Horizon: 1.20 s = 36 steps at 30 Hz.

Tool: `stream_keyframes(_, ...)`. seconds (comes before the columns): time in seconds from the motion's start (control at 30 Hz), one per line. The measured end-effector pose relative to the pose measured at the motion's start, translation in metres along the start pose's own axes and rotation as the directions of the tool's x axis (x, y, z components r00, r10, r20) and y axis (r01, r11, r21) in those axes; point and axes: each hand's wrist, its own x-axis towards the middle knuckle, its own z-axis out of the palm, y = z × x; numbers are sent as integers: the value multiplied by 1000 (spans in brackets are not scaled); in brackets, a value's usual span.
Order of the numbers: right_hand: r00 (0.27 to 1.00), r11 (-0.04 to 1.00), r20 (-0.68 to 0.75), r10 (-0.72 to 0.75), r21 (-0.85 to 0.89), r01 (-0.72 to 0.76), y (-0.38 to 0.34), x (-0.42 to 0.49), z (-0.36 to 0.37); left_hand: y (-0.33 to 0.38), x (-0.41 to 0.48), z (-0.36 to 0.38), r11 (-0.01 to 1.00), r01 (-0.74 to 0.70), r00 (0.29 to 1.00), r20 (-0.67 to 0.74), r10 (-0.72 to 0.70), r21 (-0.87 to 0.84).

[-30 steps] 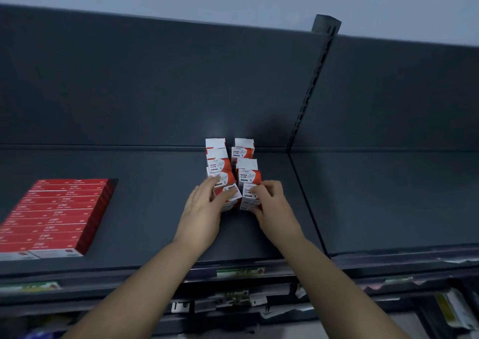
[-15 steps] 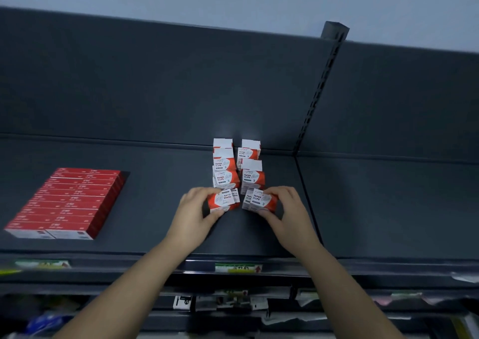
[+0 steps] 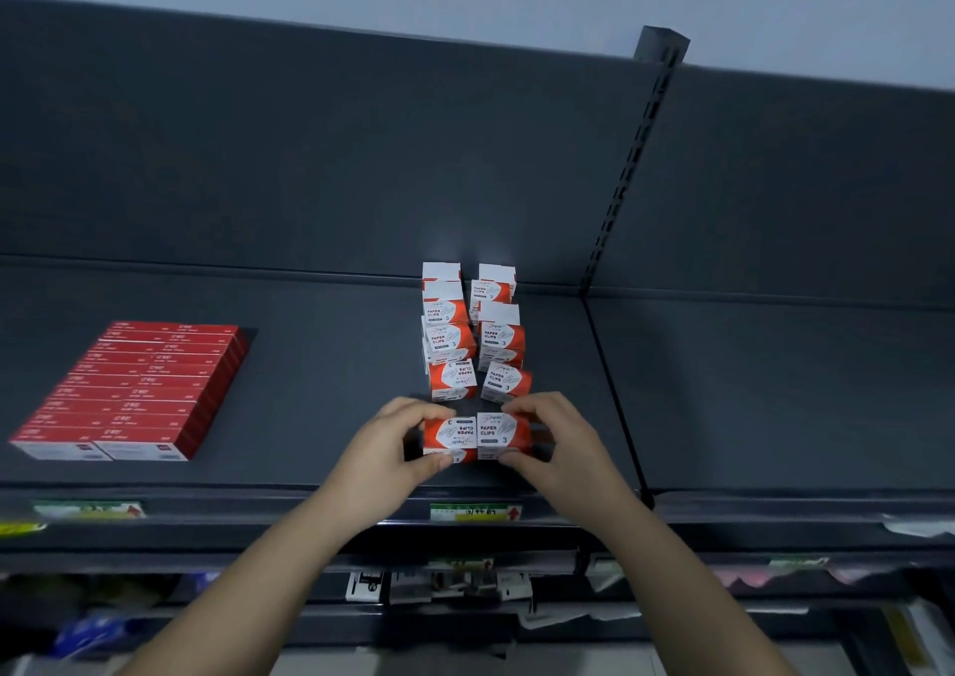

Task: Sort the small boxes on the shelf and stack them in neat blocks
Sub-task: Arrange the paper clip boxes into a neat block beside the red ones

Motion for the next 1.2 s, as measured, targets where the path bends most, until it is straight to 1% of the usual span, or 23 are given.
stream_keyframes(0.33,998,997,-1,70,-27,-70,4,-1,7,-6,0,1,998,-23,1000,19,22,51)
stream_keyframes(0.43,997,997,11,74,-30,-74,7,-3,7,-6,-1,2,1000,-22,1000,11,22,16)
stream_keyframes(0.57,988,990,65,139,-16,-138,5,-1,5,-6,-1,-1,999,37,999,20,-36,-22)
stream_keyframes(0.7,983,982,107,152,-133,-137,5,3,5,-11,1,-2,999,43,996,71,-45,21)
stream_keyframes(0.77,983,980,103,150,-151,-133,5,4,6,-14,2,-2,999,20,997,76,-22,27)
stream_keyframes(0.9,983,984,81,167,-82,-161,4,2,5,-14,0,-4,1000,-22,996,83,20,18)
stream_keyframes(1.1,958,952,112,265,127,-279,-1,0,1,-11,1,-3,996,39,997,75,-32,-86)
stream_keyframes(1.17,955,935,112,276,198,-294,-1,1,-2,-10,3,-4,986,63,996,79,-52,-152)
stream_keyframes(1.2,954,921,115,278,251,-299,-2,1,-4,-8,3,-5,972,82,994,82,-65,-218)
